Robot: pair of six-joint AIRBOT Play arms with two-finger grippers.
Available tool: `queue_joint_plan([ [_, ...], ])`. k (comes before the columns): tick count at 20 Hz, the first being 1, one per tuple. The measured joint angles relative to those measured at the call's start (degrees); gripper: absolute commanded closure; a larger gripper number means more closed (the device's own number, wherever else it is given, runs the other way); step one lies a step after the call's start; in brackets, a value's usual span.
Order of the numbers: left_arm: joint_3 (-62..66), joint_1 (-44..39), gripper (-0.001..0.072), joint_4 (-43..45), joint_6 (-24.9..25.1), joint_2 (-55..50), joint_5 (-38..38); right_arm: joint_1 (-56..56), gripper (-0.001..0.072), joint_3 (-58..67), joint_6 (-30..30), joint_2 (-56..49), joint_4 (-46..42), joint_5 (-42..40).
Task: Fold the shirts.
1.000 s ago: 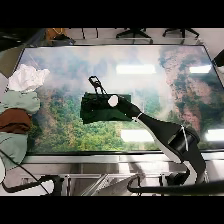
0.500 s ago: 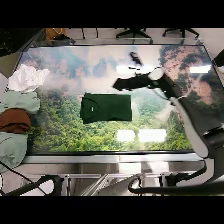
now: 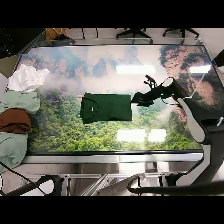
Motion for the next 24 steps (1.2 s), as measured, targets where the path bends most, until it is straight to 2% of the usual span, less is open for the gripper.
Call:
queue_joint_plan([
  [4, 0.0, 0.0, 0.0694, 0.0, 0.1, 0.0, 0.0, 1.1, 0.0113, -0.1, -3.5, -3.6, 6.9, 0.9],
  [5, 0.0, 0.0, 0.0694, 0.0, 0.1, 0.0, 0.0, 1.5, 0.0136, -0.1, -4.3, -4.2, 8.0, 1.0],
  [7, 0.0, 0.0, 0.0694, 0.0, 0.1, 0.0, 0.0, 2.2, 0.0355, -0.2, -5.8, -5.4, 10.3, 1.1],
  [9, 0.0, 0.0, 0.0694, 0.0, 0.1, 0.0, 0.0, 2.8, 0.0696, -0.3, -8.1, -6.2, 12.4, 1.2],
  [14, 0.0, 0.0, 0.0694, 0.0, 0.1, 0.0, 0.0, 1.7, 0.0693, -0.3, -12.8, -5.6, 20.9, 1.7],
  [18, 0.0, 0.0, 0.0694, 0.0, 0.0, 0.0, 0.0, -6.6, 0.0694, -0.2, -12.5, -1.3, 22.3, 0.5],
  [24, 0.0, 0.0, 0.0694, 0.0, 0.0, 0.0, -1.7, -31.3, 0.0694, -2.6, -4.4, 11.5, 10.3, 2.3],
])
